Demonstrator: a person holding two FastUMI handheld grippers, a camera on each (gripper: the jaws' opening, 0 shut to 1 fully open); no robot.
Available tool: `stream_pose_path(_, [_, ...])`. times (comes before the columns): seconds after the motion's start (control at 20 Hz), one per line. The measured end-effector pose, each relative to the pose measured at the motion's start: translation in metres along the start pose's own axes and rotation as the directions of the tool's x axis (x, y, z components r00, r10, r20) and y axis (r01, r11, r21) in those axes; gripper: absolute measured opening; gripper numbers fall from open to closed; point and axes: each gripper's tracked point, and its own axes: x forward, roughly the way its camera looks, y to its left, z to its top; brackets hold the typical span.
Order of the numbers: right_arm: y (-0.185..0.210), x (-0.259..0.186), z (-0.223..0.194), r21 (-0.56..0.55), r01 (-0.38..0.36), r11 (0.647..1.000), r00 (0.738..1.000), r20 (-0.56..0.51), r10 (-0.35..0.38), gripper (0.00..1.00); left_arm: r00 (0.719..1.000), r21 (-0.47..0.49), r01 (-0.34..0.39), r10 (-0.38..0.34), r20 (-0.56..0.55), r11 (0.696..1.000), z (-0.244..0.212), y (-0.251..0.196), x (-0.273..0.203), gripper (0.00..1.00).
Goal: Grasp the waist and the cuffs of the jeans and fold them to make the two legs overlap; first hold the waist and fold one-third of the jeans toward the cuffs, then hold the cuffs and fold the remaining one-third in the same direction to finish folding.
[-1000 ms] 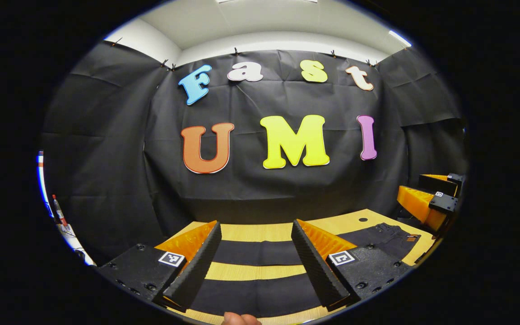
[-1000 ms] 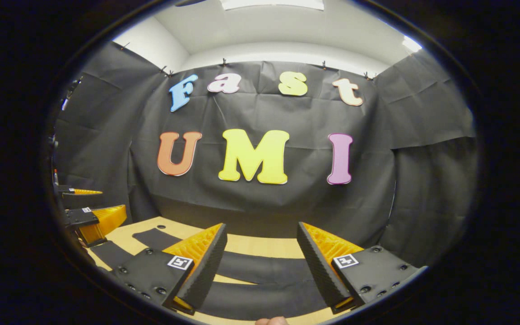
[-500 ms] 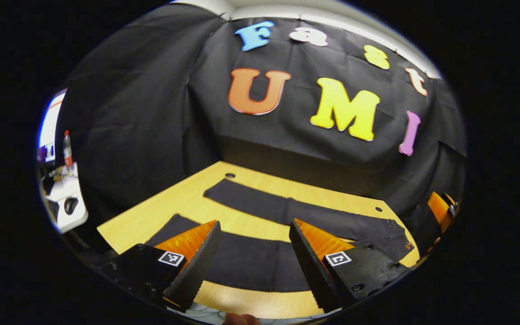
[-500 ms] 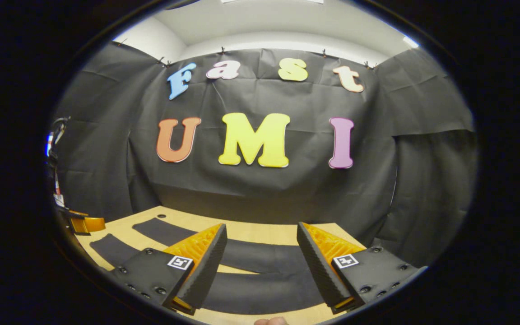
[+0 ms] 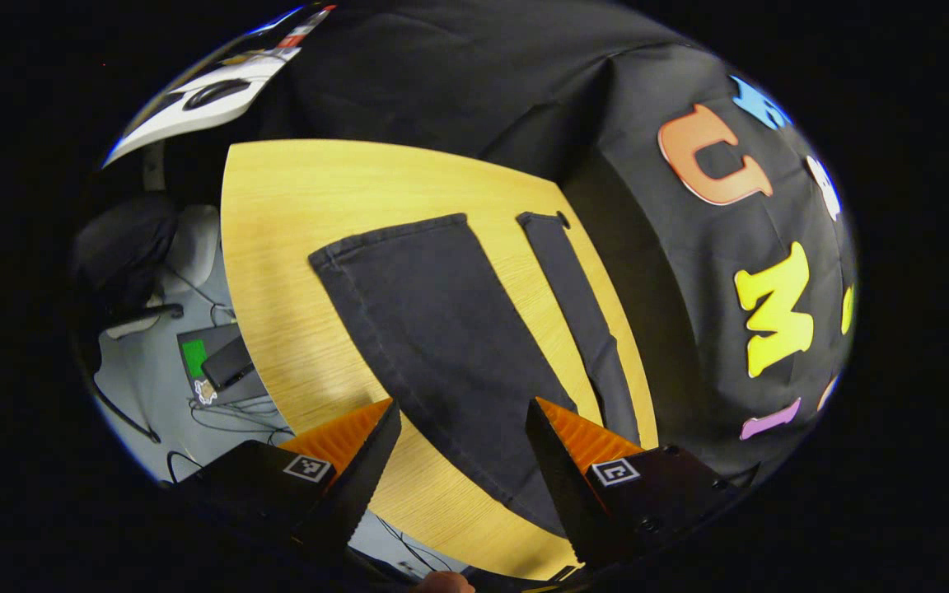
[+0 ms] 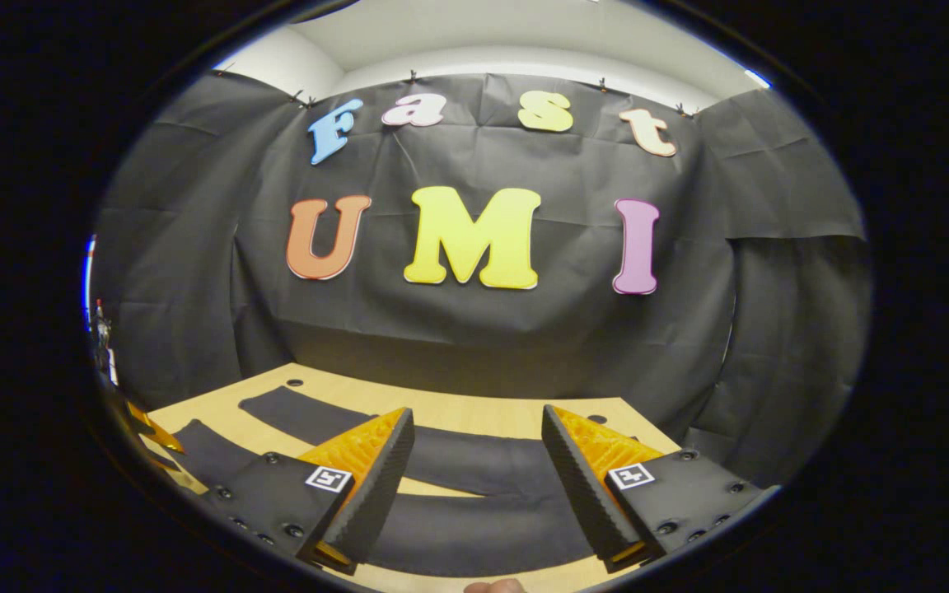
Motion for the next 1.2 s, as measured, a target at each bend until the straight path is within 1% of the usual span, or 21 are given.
stream_pose_path(0.1, [0.002,0.005,0.003,-0.009,0.005,1.000,1.000,0.003,-0.005,0.97,1.000,-0.055,-0.006,0.004,-0.022,0.998,-0.001,0.001,0.009,0.98])
stream_pose_path(0.15, [0.001,0.006,0.005,-0.010,0.008,1.000,1.000,0.006,-0.008,0.92,1.000,-0.078,-0.012,0.011,-0.025,0.997,0.001,0.002,0.013,0.98])
stream_pose_path(0.25, [0.000,0.009,0.003,-0.015,0.016,1.000,1.000,0.000,-0.016,0.95,0.999,-0.128,-0.021,0.015,-0.043,0.992,0.005,0.006,0.023,0.98])
stream_pose_path(0.3, [-0.001,0.010,0.003,-0.018,0.022,1.000,1.000,-0.003,-0.022,0.92,0.999,-0.150,-0.027,0.020,-0.050,0.988,0.006,0.008,0.025,0.99])
stream_pose_path(0.35, [-0.002,0.012,0.002,-0.018,0.029,0.999,1.000,-0.007,-0.030,0.92,0.999,-0.167,-0.021,0.013,-0.050,0.986,0.010,0.006,0.030,0.99])
stream_pose_path(0.6, [-0.018,0.016,-0.005,-0.010,0.080,0.997,0.996,-0.033,-0.080,0.92,0.999,-0.201,-0.019,0.009,-0.049,0.979,0.022,0.002,0.045,0.98])
stream_pose_path(0.75, [-0.035,0.022,-0.019,0.042,0.129,0.991,0.988,-0.093,-0.125,0.92,0.999,-0.243,-0.013,0.002,-0.045,0.970,0.028,-0.002,0.053,0.98])
stream_pose_path(0.8, [-0.043,0.023,-0.026,0.065,0.151,0.986,0.983,-0.116,-0.143,0.92,0.999,-0.258,-0.009,-0.002,-0.043,0.966,0.030,-0.002,0.057,1.00])
stream_pose_path(0.85, [-0.052,0.023,-0.032,0.082,0.177,0.981,0.976,-0.140,-0.164,0.92,0.999,-0.264,-0.005,-0.006,-0.040,0.965,0.032,-0.002,0.058,0.90])
stream_pose_path(0.9, [-0.063,0.024,-0.036,0.097,0.206,0.974,0.969,-0.158,-0.190,0.96,0.999,-0.257,-0.003,-0.007,-0.039,0.966,0.034,-0.002,0.063,0.83])
stream_pose_path(0.95, [-0.072,0.024,-0.038,0.107,0.228,0.968,0.964,-0.164,-0.209,0.92,0.999,-0.245,-0.001,-0.007,-0.034,0.969,0.036,-0.001,0.066,0.73])
stream_pose_path(1.0, [-0.080,0.025,-0.038,0.114,0.249,0.962,0.958,-0.173,-0.227,0.94,1.000,-0.239,-0.006,-0.002,-0.031,0.971,0.035,-0.001,0.070,0.69])
stream_pose_path(1.05, [-0.086,0.026,-0.041,0.118,0.267,0.957,0.953,-0.183,-0.243,0.96,0.999,-0.237,-0.007,-0.001,-0.033,0.972,0.036,0.000,0.075,0.51])
stream_pose_path(1.1, [-0.093,0.027,-0.043,0.121,0.282,0.952,0.947,-0.192,-0.256,0.99,0.999,-0.239,-0.012,0.002,-0.042,0.971,0.035,0.005,0.080,0.54])
stream_pose_path(1.15, [-0.101,0.026,-0.045,0.122,0.300,0.946,0.941,-0.203,-0.272,0.92,0.999,-0.266,-0.006,-0.006,-0.045,0.964,0.037,0.005,0.080,0.39])
stream_pose_path(1.2, [-0.109,0.026,-0.047,0.124,0.318,0.940,0.934,-0.213,-0.288,0.96,0.999,-0.289,0.003,-0.018,-0.049,0.957,0.039,0.003,0.082,0.24])
